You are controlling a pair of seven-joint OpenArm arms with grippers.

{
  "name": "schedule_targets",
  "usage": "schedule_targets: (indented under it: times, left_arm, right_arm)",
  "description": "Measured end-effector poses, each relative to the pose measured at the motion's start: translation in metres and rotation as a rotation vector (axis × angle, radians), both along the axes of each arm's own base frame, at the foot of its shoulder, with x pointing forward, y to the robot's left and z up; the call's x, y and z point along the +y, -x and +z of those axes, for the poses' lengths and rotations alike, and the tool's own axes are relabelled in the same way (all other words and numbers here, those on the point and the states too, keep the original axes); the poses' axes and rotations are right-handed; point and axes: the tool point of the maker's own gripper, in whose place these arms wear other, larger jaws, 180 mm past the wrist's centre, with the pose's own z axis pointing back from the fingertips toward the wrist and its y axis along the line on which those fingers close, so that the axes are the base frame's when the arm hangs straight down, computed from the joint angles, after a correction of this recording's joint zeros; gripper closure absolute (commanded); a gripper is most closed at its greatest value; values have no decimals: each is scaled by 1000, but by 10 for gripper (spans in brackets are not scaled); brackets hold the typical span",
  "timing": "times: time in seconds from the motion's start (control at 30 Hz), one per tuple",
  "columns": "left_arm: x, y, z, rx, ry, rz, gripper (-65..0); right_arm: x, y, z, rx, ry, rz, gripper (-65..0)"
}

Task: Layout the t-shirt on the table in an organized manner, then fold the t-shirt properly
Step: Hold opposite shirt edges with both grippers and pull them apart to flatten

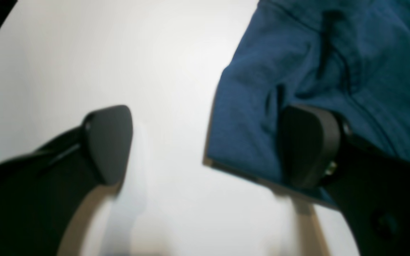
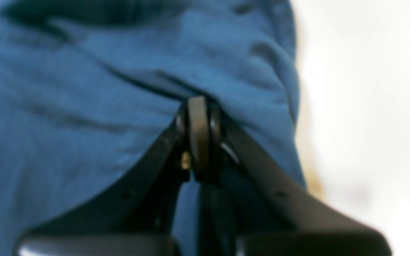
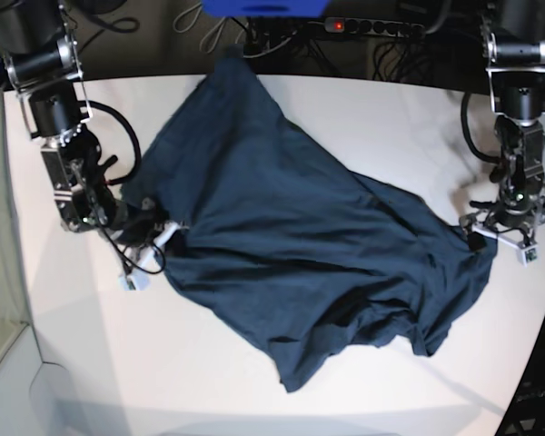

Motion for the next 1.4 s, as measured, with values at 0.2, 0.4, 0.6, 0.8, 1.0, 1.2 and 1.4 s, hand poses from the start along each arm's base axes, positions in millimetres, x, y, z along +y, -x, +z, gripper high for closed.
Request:
schedule_targets:
  times: [0.2,0.4,0.6,0.8,1.0,1.2,1.4]
  left_arm:
    - [-4,3,0,-11,-2,-10,-650]
    - [-22,11,8,-5,-6,-69,-650]
    - [-72,29,23,76,15,-206,-650]
    - [-64,19,69,6,36,-158,-650]
    - [-65,38,28,124,109,-110,-650]
    - [-54,34,18,143,118,-74,-638]
    - [-51,36,15,141,117,-64,-174]
  right_arm:
    - [-64,-37,14,-73,77,-124,0]
    - [-85,-62,93,-263,76,-148,0]
    - [-76,-22,146,-339,66,-114,0]
    - [-46,48,116,-263,15,-90,0]
    - [-25,112,64,-102,-23,-88,0]
    - [-10,130,48,-47,-71,-103,0]
    - [-17,134,28,12,-71,-127,0]
